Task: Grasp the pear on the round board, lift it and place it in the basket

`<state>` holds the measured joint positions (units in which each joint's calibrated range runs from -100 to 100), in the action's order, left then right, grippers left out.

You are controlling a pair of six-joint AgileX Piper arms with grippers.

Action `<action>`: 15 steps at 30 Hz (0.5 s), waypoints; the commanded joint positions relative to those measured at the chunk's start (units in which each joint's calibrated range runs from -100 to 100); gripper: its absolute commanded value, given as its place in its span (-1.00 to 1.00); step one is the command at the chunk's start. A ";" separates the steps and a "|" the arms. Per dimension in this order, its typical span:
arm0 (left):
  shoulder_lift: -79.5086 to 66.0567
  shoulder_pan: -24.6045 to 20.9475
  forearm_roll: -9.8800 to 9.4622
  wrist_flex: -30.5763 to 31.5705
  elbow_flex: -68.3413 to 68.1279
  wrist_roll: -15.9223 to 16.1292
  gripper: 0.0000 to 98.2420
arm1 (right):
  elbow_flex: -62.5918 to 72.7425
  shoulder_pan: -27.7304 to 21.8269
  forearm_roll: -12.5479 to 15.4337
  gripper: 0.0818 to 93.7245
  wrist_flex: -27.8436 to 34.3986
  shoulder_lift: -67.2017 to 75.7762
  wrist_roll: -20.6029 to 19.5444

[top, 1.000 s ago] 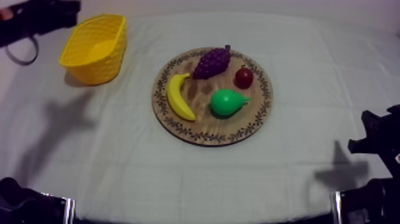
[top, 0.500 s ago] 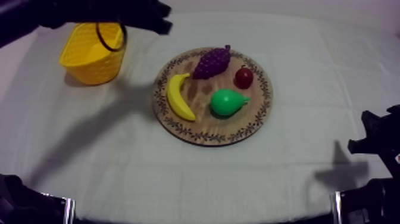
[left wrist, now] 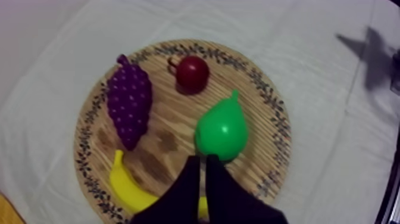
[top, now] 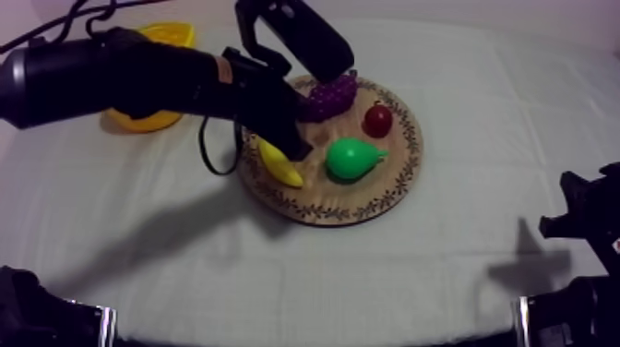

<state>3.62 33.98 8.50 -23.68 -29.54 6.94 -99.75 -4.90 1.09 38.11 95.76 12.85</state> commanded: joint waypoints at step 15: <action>-0.45 1.70 -0.37 3.65 -4.21 0.68 0.51 | -0.03 0.00 0.01 -0.99 -0.04 -0.01 -0.03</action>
<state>3.03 35.65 8.34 -19.90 -33.80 7.76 -99.75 -4.90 1.09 38.02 95.76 12.85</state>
